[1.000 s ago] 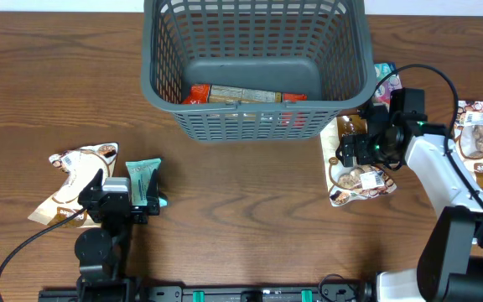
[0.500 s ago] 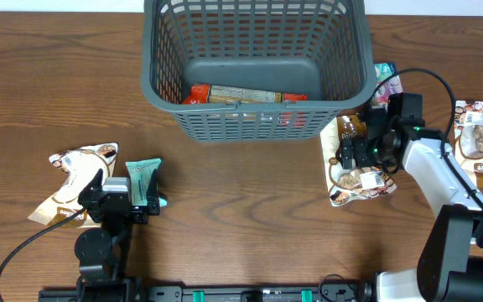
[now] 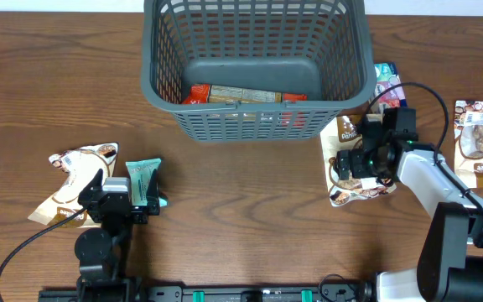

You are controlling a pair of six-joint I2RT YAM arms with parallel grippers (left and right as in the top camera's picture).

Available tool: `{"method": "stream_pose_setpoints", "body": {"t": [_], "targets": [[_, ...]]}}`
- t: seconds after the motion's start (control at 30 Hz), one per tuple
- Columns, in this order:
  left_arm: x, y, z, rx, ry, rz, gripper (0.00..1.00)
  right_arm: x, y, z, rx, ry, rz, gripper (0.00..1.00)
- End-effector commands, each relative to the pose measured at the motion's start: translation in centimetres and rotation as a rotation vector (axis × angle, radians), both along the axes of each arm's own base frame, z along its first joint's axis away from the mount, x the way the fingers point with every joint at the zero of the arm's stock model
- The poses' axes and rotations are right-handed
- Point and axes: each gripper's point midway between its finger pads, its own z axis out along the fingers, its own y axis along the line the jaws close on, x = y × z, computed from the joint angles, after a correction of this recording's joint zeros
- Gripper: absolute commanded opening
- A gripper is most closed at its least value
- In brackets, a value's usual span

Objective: Pack container
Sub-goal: 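Move the right gripper to the Pantree pouch and grasp it, then lift the Pantree pouch and carry it into the basket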

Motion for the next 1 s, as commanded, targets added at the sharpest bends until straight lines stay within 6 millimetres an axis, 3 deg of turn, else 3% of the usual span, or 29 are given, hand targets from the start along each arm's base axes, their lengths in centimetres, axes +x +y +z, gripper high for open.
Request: {"method": "stream_pose_setpoints", "body": {"t": [0.0, 0.07, 0.13, 0.17, 0.2, 0.27, 0.37, 0.5, 0.97], "targets": [[-0.18, -0.42, -1.59, -0.014, 0.049, -0.02, 0.99, -0.5, 0.16, -0.6, 0.003, 0.015, -0.01, 0.99], [-0.18, -0.42, -1.59, -0.014, 0.049, -0.02, 0.99, -0.48, 0.15, -0.66, 0.002, 0.011, -0.01, 0.98], [-0.18, -0.42, -1.59, -0.014, 0.049, -0.02, 0.99, -0.45, 0.15, -0.67, 0.002, 0.01, -0.009, 0.86], [-0.18, -0.42, -1.59, -0.014, 0.049, -0.02, 0.99, -0.43, 0.16, -0.66, 0.002, 0.009, -0.009, 0.73], [-0.18, -0.42, -1.59, -0.014, 0.049, -0.02, 0.99, -0.42, 0.16, -0.66, 0.002, 0.009, -0.009, 0.48], [-0.18, -0.42, -1.59, -0.014, 0.049, -0.02, 0.99, -0.42, 0.16, -0.66, 0.002, 0.009, -0.009, 0.22], [-0.18, -0.43, -1.58, -0.014, 0.049, -0.021, 0.99, -0.43, 0.16, -0.66, 0.003, 0.009, -0.009, 0.2], [-0.18, -0.43, -1.58, -0.014, 0.049, -0.021, 0.99, -0.44, 0.18, -0.66, 0.003, 0.009, -0.009, 0.01], [-0.18, -0.43, -1.59, -0.014, 0.049, -0.021, 0.99, -0.11, 0.13, -0.57, 0.001, -0.004, -0.009, 0.01]]}}
